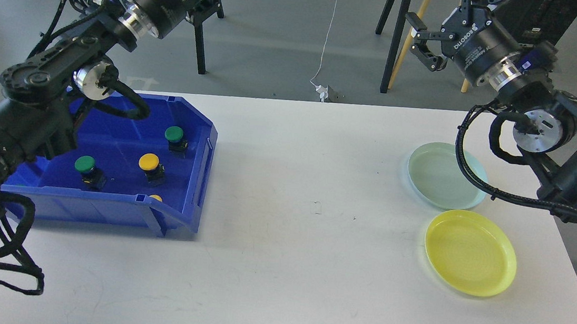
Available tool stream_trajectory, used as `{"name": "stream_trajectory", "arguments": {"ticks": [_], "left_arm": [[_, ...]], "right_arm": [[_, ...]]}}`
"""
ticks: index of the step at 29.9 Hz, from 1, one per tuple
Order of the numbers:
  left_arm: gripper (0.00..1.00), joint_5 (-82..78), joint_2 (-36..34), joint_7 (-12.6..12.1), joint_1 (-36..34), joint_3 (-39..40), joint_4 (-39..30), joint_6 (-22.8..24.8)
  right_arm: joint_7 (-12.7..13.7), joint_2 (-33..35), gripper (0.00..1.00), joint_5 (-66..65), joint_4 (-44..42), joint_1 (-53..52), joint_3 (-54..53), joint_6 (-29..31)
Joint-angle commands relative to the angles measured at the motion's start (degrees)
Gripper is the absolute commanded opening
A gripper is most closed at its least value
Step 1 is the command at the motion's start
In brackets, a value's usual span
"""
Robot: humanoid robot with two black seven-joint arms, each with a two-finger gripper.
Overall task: Pass button and place on color plate
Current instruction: 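Reach the left gripper down into the blue bin toward a yellow-topped button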
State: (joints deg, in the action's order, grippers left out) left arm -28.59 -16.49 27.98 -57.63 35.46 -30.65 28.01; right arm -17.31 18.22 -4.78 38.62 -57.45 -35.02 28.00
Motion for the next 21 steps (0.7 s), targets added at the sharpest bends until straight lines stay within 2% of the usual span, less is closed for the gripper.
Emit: {"name": "stream_trajectory", "arguments": {"ticks": [1,5,8,11,15,17,20,21], "left_arm": [[1.00,1.95,-0.21,0.02,1.55,0.14,-0.20,-0.01],[1.00,2.74,-1.08,0.02,1.64,0.13,0.68,-0.01],[1.00,6.51,0.05,0.02,2.08,-0.21,4.11,-0.01],[1.00,8.02,1.64,0.02,2.26,1.01,1.05,-0.01],[1.00,11.01,0.76,0.02,4.71,11.63,-4.14,-0.01],[1.00,10.75,-0.11,0.02,4.89,14.10,-7.30,-0.01],[1.00,6.98,-5.98,0.02,3.76,12.10,-11.43,-0.01],[1.00,3.92,-8.79,0.02,2.53,8.96,-13.53,-0.01]], "right_arm": [[0.08,-0.91,1.00,0.04,-1.44,0.76,-1.63,0.00],[0.08,-0.56,1.00,-0.05,-1.62,0.93,-1.54,0.00],[-0.18,-0.03,1.00,0.04,-1.71,2.25,-1.89,0.00],[-0.27,0.06,1.00,0.04,-1.71,4.18,-4.08,0.00],[-0.18,-0.03,1.00,0.12,-1.62,6.20,-6.99,0.00],[-0.18,0.06,1.00,0.12,-1.54,6.21,-7.08,0.00],[-0.27,0.58,1.00,0.12,-1.01,6.29,-6.99,0.00],[-0.18,1.11,1.00,0.12,-1.09,6.29,-6.90,0.00]]}}
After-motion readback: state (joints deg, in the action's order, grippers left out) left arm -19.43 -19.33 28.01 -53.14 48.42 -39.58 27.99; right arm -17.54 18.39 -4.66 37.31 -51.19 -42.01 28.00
